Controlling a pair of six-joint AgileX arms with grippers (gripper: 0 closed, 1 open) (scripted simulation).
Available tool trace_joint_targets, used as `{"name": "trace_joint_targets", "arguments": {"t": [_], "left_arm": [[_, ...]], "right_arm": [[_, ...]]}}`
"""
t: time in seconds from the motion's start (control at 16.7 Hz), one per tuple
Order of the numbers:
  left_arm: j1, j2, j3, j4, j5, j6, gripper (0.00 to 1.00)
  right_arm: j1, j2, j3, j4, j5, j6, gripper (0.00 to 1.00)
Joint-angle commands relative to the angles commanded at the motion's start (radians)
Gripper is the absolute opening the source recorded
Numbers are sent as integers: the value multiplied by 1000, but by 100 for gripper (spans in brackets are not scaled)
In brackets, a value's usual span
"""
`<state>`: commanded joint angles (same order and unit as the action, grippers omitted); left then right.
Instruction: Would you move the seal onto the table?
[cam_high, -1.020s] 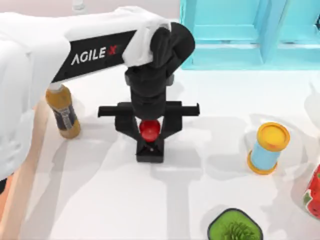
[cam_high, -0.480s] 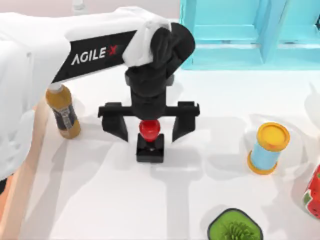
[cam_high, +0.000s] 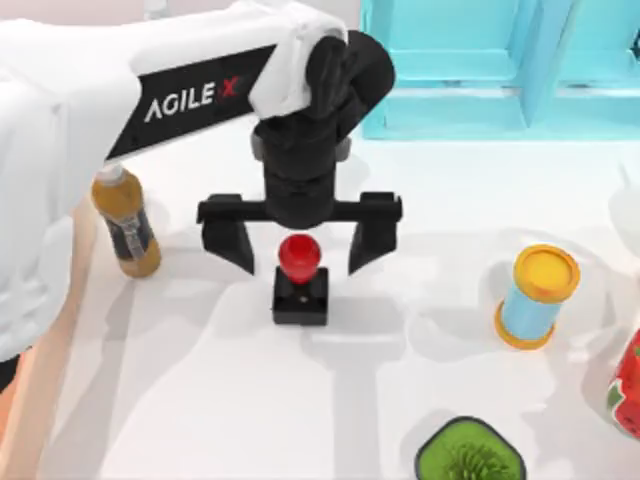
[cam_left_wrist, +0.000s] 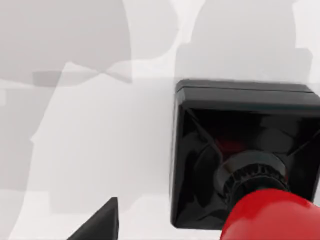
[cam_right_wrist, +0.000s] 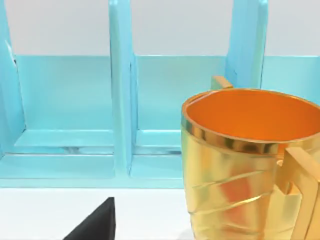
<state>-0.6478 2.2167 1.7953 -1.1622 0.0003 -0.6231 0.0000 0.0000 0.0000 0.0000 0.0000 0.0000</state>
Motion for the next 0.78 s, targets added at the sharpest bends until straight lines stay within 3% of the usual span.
{"name": "trace_joint_targets", "arguments": {"t": [0.48, 0.78], "left_arm": [[-7, 51, 514, -455, 4, -2, 100], [-4, 51, 644, -580, 2, 1, 100]], "right_arm": [[0, 0, 0, 0, 0, 0, 100], [0, 0, 0, 0, 0, 0, 100]]}}
